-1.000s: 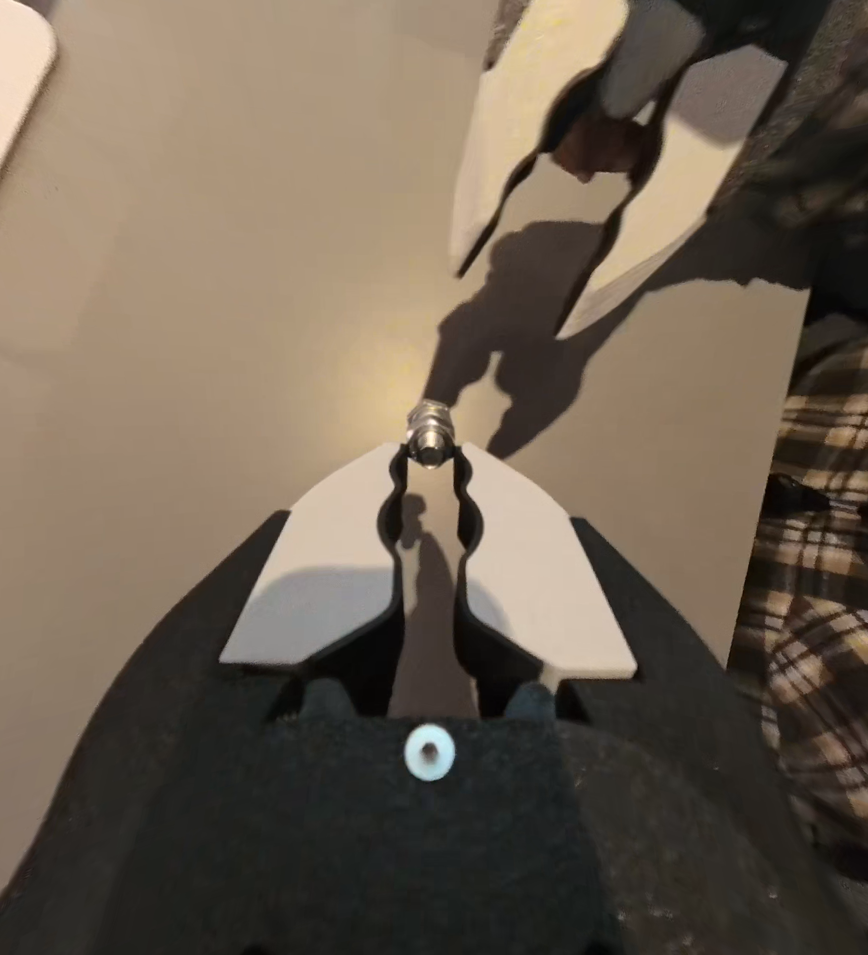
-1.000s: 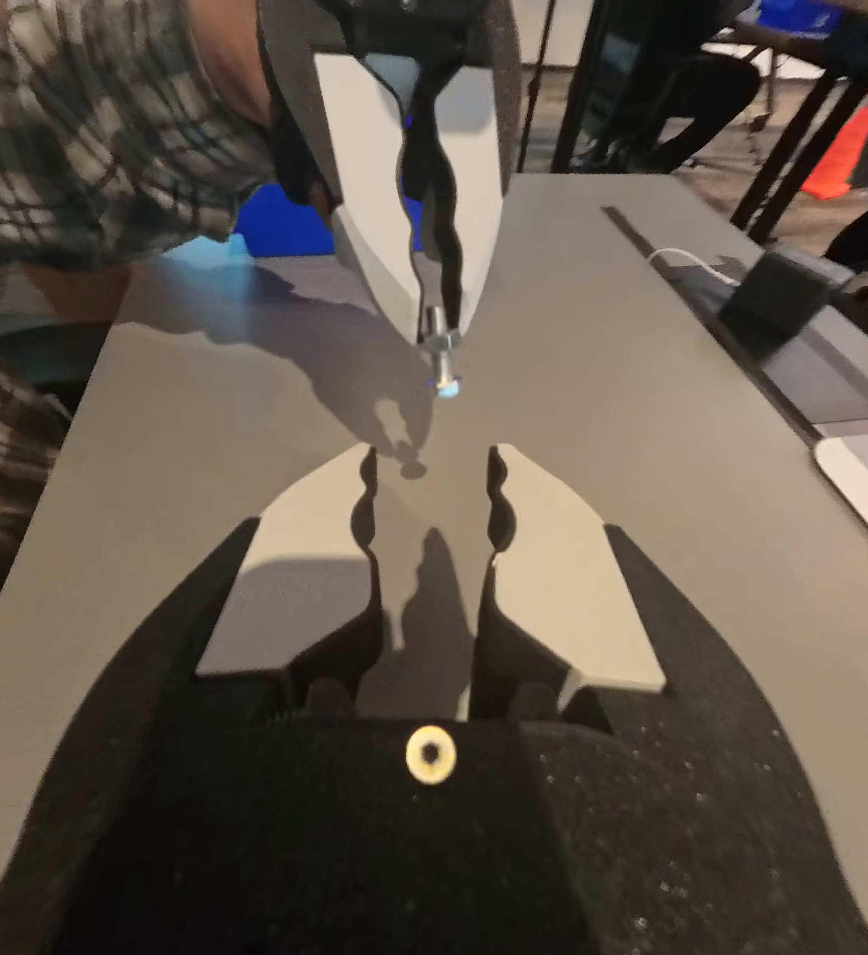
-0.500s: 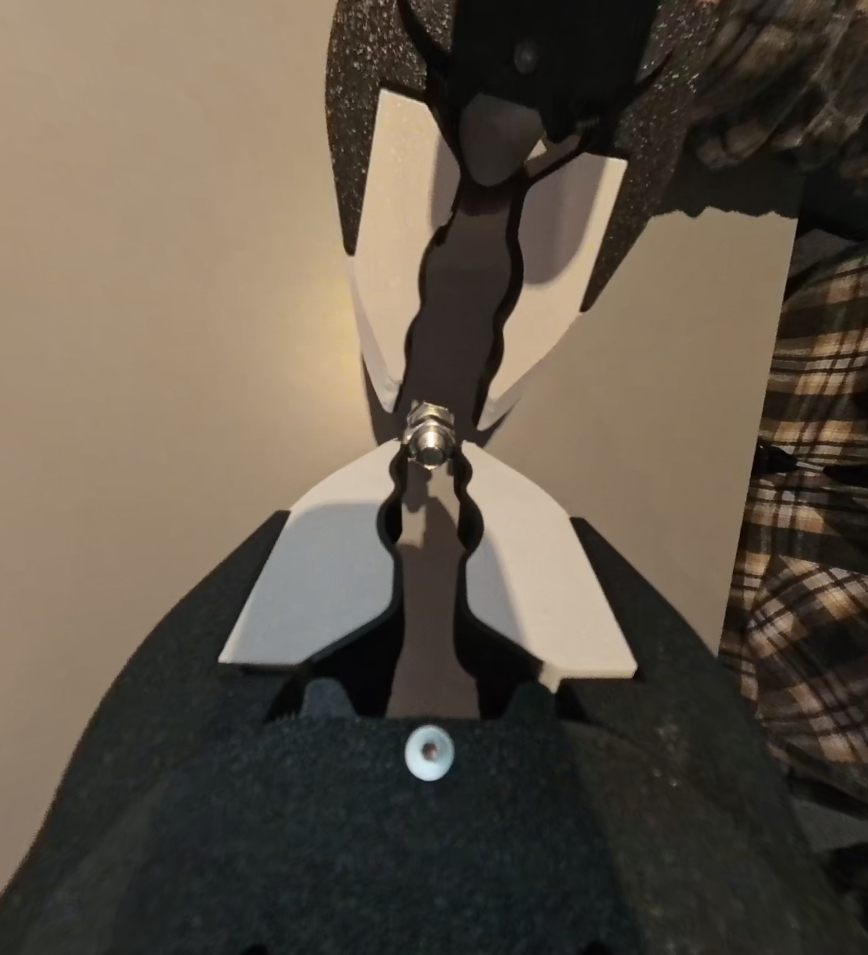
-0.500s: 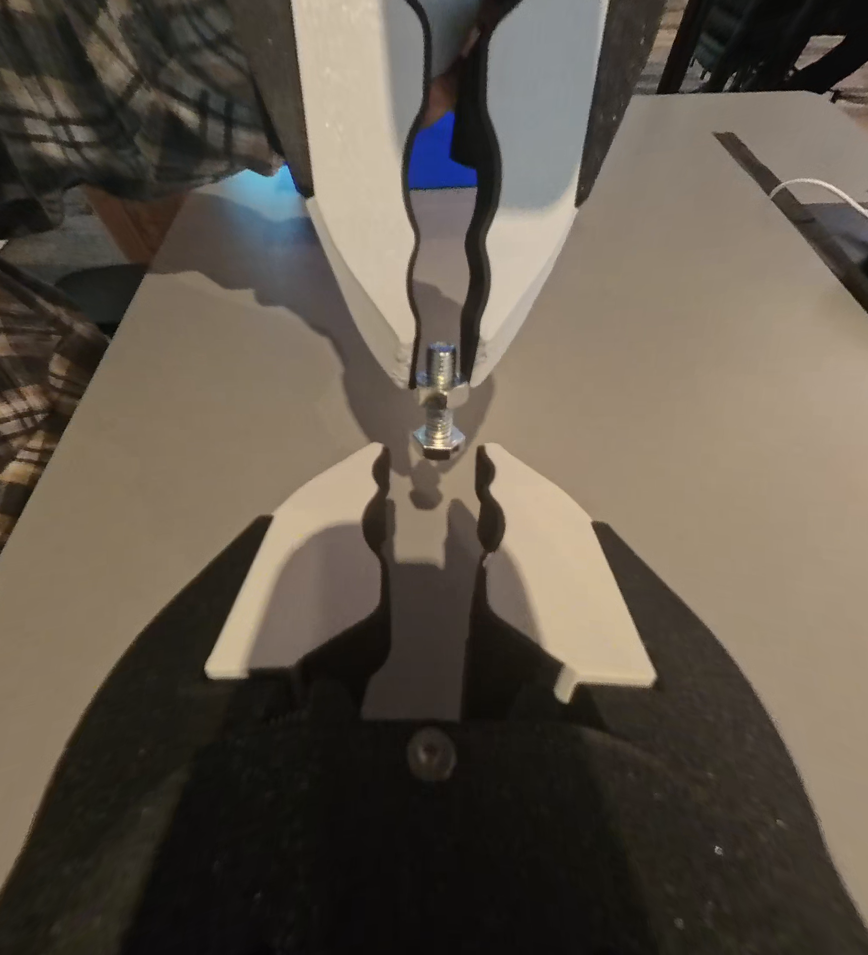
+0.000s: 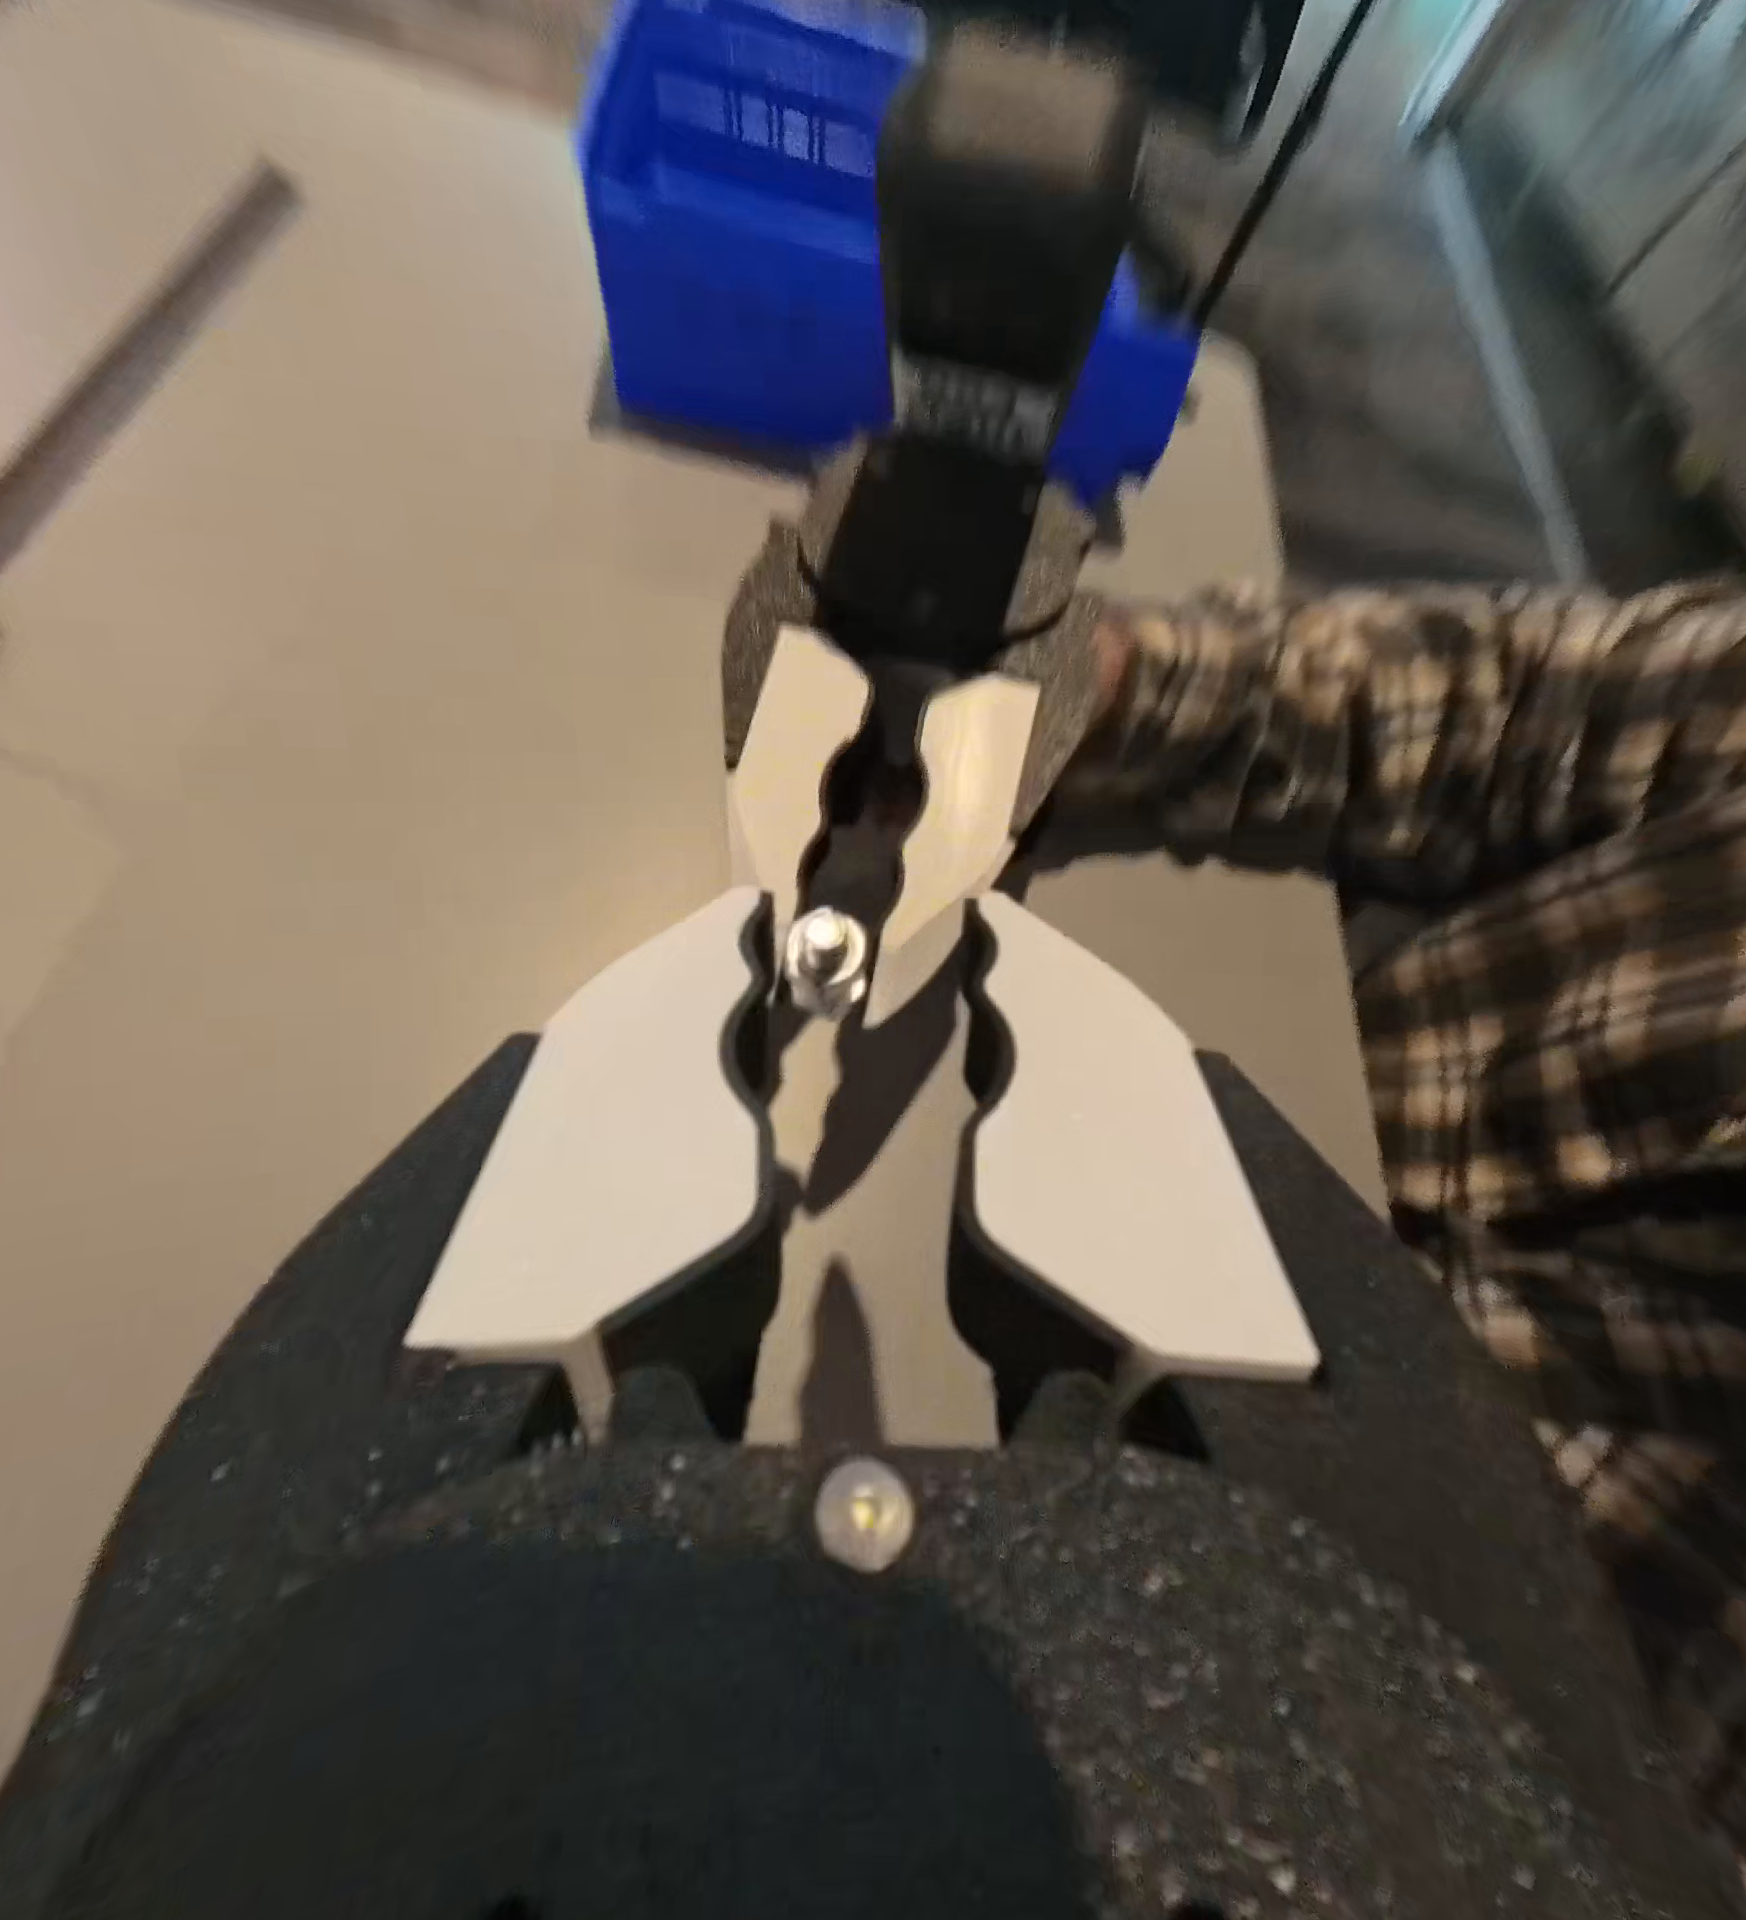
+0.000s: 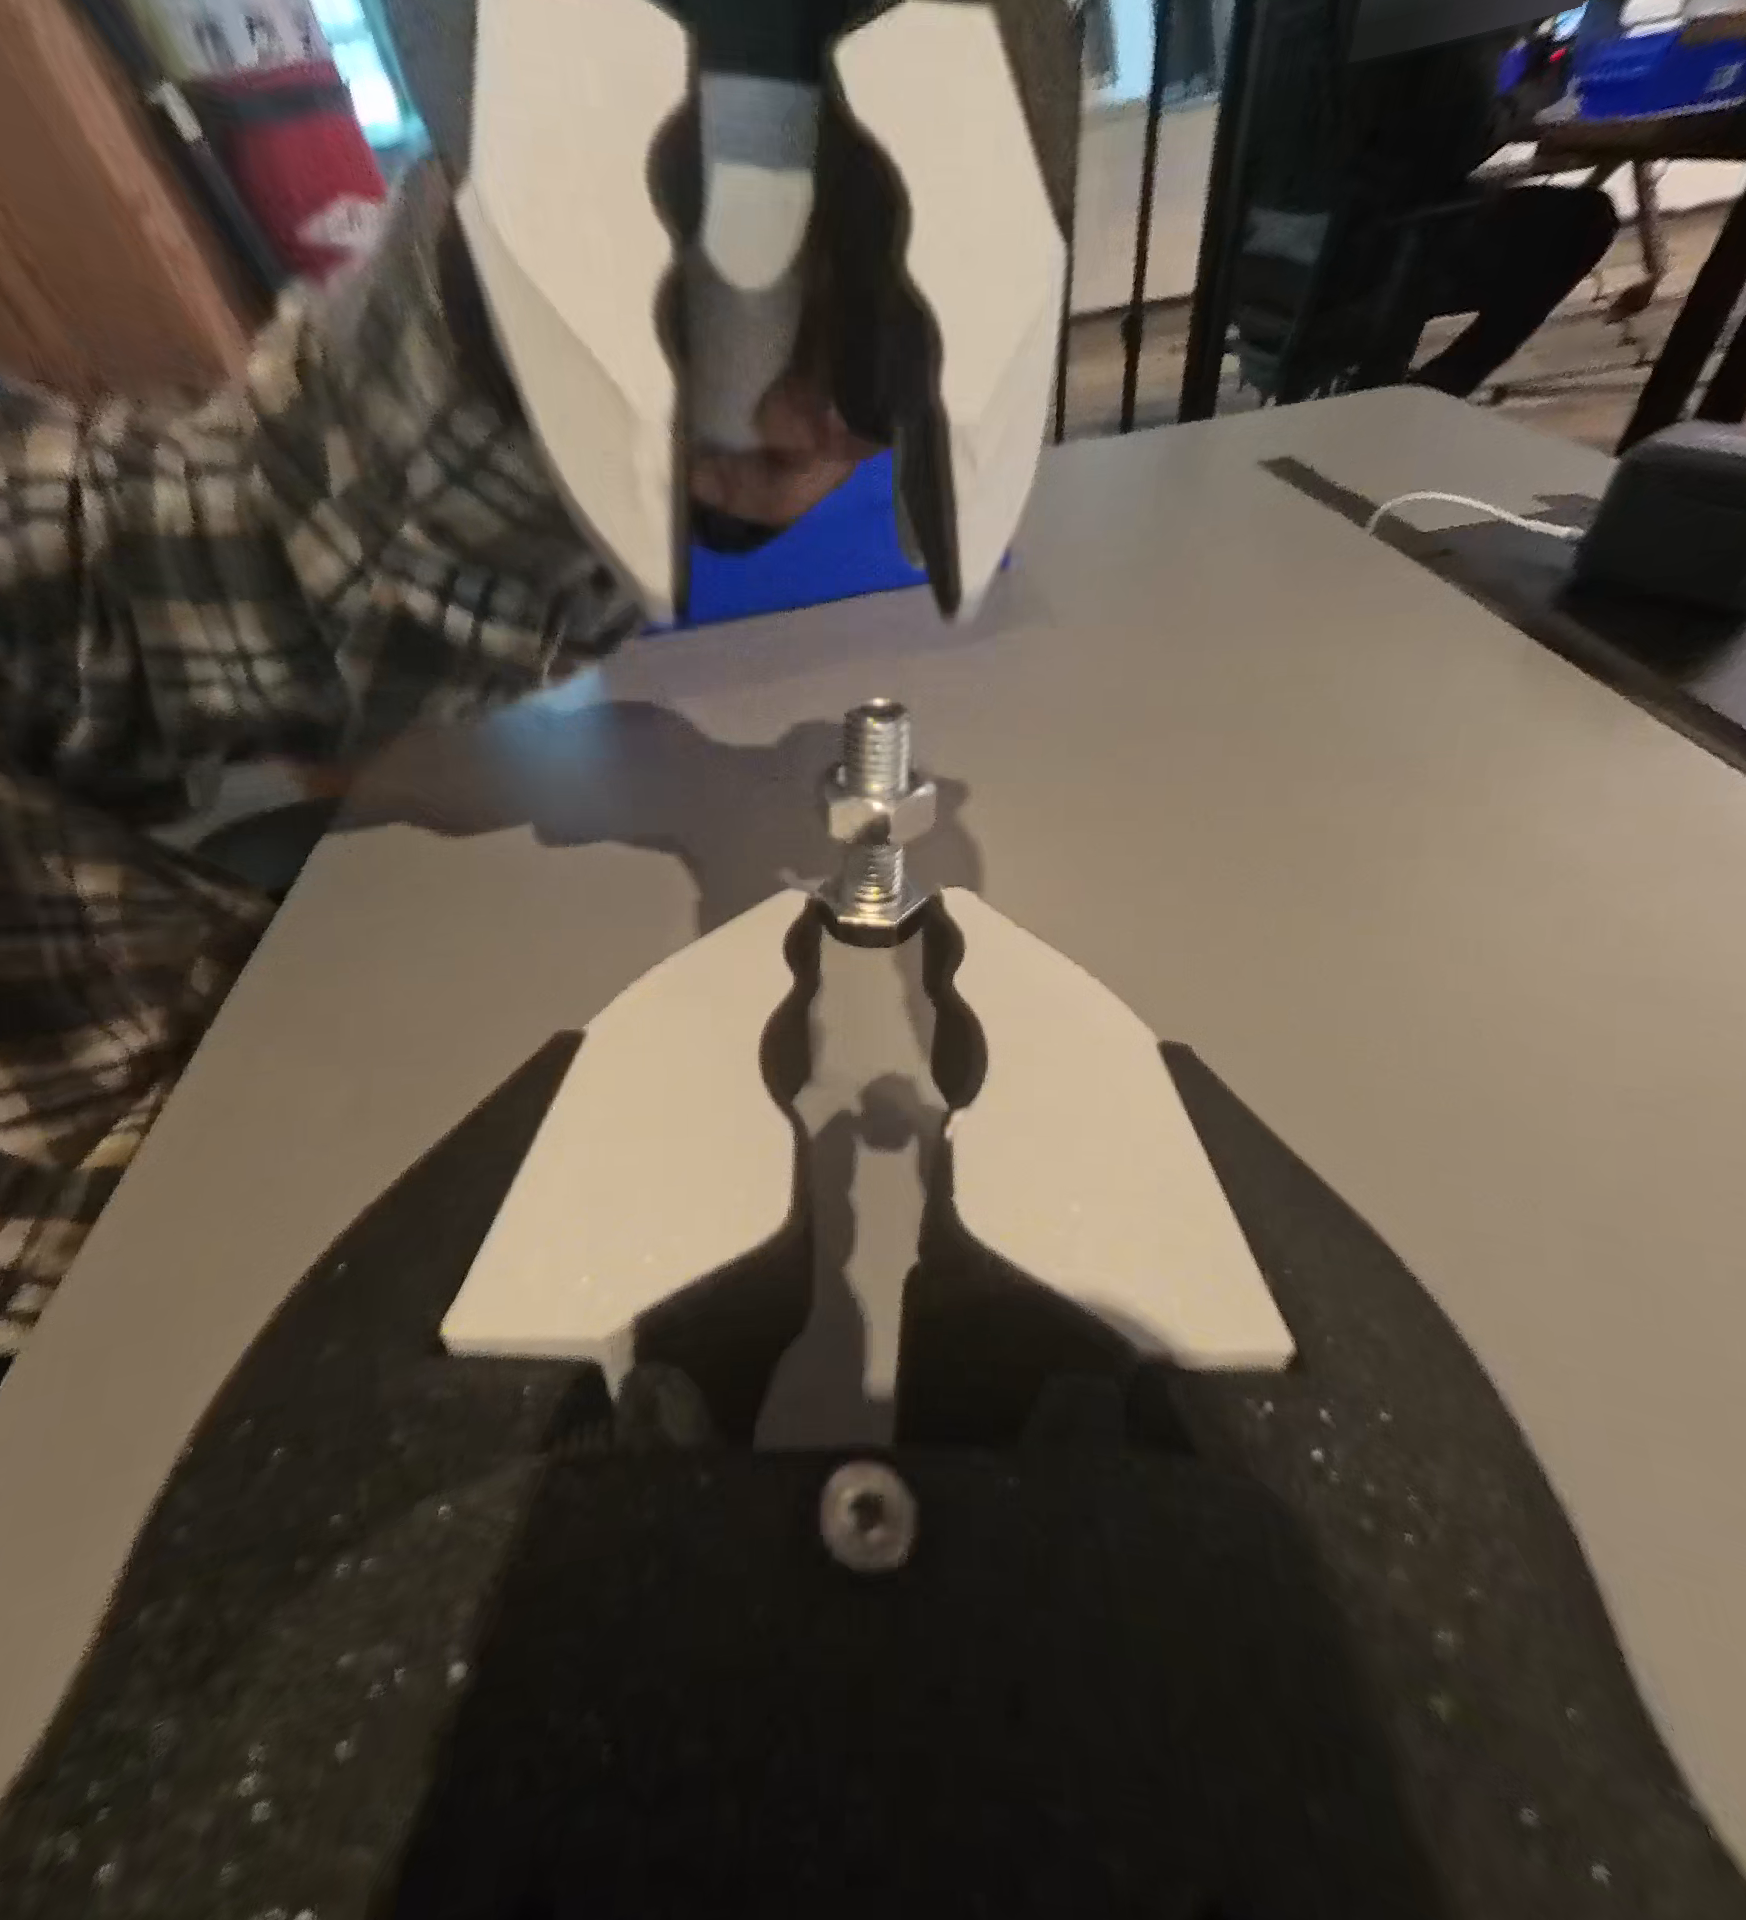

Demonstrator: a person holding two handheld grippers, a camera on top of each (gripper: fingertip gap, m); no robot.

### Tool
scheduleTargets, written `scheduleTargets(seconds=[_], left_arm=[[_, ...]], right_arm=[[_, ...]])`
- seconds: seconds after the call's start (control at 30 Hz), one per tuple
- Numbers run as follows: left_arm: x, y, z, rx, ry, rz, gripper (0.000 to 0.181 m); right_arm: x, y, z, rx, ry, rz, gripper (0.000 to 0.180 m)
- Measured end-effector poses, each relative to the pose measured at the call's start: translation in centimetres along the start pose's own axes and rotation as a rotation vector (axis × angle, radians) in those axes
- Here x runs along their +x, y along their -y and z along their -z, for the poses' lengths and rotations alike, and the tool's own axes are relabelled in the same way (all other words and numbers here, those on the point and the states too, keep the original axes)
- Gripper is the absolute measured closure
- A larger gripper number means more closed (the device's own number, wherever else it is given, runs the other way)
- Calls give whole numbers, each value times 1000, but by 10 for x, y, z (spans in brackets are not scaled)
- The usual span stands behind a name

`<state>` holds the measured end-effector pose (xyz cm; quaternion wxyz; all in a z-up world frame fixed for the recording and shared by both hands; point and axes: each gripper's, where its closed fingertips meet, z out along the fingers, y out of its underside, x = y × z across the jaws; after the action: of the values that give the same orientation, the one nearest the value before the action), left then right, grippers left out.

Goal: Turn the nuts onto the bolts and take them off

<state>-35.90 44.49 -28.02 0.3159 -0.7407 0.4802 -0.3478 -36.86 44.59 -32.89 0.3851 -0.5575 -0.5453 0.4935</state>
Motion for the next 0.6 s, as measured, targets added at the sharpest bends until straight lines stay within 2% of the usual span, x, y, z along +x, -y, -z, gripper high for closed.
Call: scheduleTargets(seconds=[0.1, 0.27, 0.4, 0.6], left_arm=[[-7, 14, 9, 232, -35, 70, 140], [-19, 11, 11, 457, -38, 109, 140], [-18, 12, 7, 551, -23, 71, 144], [-9, 11, -3, 546, -12, 16, 155]], right_arm=[[5, 9, 5, 110, -3, -62, 162], [5, 14, 7, 152, -6, -51, 161], [3, 14, 4, 159, 3, -58, 161], [-1, 12, -3, 132, 8, -43, 161]])
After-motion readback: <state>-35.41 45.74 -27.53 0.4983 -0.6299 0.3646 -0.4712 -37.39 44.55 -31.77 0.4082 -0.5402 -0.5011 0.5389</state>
